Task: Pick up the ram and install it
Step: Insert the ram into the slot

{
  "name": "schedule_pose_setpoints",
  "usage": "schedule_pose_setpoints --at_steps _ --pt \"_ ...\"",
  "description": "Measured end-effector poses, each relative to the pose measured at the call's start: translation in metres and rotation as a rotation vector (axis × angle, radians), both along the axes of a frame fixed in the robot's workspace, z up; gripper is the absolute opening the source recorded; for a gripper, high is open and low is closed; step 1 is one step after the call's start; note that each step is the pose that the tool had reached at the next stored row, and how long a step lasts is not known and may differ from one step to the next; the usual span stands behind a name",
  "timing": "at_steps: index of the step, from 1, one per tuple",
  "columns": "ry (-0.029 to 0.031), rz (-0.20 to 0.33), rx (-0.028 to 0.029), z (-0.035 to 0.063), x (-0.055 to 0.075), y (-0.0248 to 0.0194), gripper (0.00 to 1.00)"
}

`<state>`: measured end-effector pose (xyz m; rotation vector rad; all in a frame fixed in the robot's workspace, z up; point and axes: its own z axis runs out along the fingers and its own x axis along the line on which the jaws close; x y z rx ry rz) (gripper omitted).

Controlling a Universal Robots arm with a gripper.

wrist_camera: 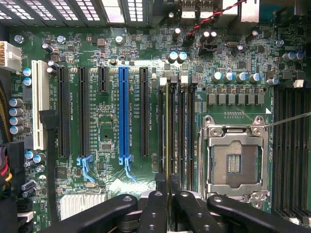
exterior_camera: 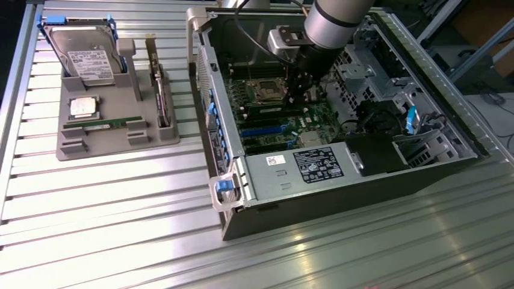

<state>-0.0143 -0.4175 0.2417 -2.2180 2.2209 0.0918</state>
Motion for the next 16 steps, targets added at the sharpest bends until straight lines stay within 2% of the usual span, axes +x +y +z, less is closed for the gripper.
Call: schedule_pose_setpoints --at_steps 16 --pt "0.0 0.0 0.0 -0.001 -0.0013 0.0 0.13"
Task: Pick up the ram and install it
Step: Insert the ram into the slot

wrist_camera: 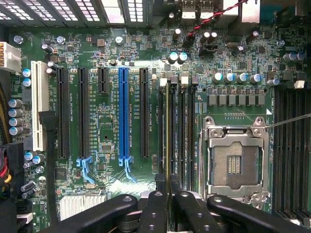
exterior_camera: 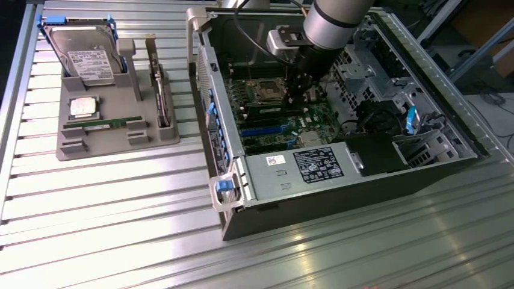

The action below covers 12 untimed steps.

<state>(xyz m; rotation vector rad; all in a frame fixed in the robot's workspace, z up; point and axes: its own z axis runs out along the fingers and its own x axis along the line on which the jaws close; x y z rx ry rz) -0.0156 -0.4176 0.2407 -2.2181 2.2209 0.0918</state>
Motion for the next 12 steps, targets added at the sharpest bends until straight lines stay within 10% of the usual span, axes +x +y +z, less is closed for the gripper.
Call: schedule_pose_setpoints --at_steps 12 --pt "0.0 0.0 0.0 -0.0006 0.0009 0.0 0.13"
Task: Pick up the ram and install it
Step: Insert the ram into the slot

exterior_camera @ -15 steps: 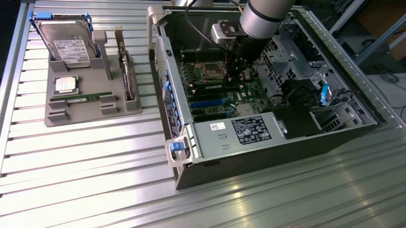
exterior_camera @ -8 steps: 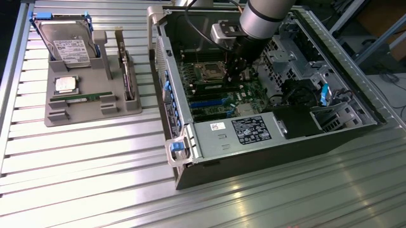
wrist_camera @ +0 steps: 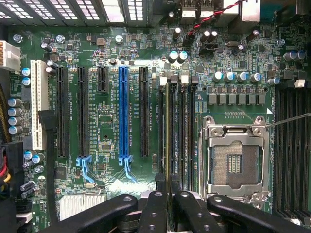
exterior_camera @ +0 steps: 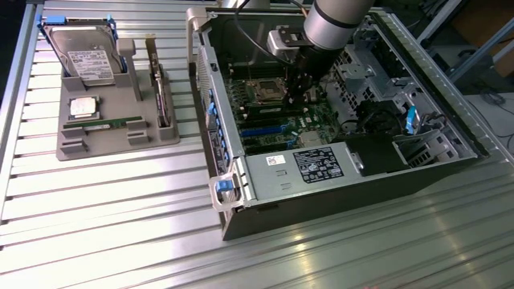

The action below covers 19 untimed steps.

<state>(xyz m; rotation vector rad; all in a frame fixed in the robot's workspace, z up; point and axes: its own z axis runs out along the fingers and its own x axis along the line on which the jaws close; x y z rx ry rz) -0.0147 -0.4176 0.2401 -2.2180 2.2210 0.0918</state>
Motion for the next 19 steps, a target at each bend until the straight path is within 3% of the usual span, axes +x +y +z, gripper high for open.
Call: schedule_pose_setpoints --at_steps 14,19 --pt "0.0 0.001 0.0001 -0.0037 0.0001 0.0 0.13" --pt "0.0001 0.001 -0.0002 0.0011 0.0 -0.0001 0.13"
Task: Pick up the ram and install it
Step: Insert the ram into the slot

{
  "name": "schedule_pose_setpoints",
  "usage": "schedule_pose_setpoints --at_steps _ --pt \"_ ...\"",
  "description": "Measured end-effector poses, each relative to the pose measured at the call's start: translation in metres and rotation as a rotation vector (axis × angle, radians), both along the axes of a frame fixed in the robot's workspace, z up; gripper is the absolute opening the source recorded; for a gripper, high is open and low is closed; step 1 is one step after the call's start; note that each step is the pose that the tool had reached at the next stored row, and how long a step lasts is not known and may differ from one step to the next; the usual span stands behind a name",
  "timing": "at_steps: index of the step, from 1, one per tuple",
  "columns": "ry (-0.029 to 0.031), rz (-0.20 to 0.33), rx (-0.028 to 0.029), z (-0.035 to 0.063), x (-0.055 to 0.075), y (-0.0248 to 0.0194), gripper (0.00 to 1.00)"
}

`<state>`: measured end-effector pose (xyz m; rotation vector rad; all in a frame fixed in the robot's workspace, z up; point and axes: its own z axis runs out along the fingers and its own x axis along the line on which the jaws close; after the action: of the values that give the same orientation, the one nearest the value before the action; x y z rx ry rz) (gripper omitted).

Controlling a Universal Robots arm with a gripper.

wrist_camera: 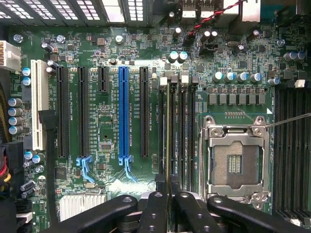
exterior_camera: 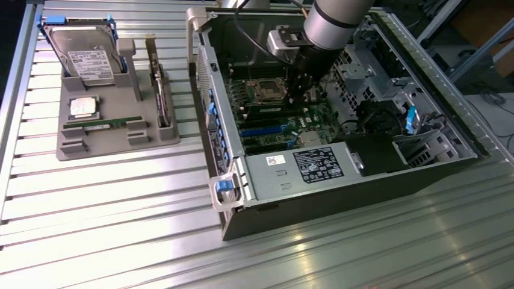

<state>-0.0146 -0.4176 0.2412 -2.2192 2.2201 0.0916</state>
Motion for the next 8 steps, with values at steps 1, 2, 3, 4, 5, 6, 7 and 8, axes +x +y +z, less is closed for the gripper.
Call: schedule_pose_setpoints --at_steps 1,2,3,4,5,6,7,8 --pt "-0.0002 0.0 0.0005 0.0005 0.0 0.0001 0.13" --pt "0.0 0.0 0.0 0.0023 0.0 0.0 0.13" --pt "-0.0001 0.0 0.0001 0.0037 0.0 0.0 0.13" --pt "-0.0001 0.0 0.0003 0.0042 0.0 0.0 0.13" --pt "-0.0001 0.0 0.0004 0.0045 0.0 0.0001 0.13" --pt "-0.0002 0.0 0.0004 0.0044 0.0 0.0001 0.13" --pt "-0.0002 0.0 0.0004 0.0045 0.0 0.0001 0.13" --pt "-0.0007 0.0 0.0003 0.0045 0.0 0.0 0.13"
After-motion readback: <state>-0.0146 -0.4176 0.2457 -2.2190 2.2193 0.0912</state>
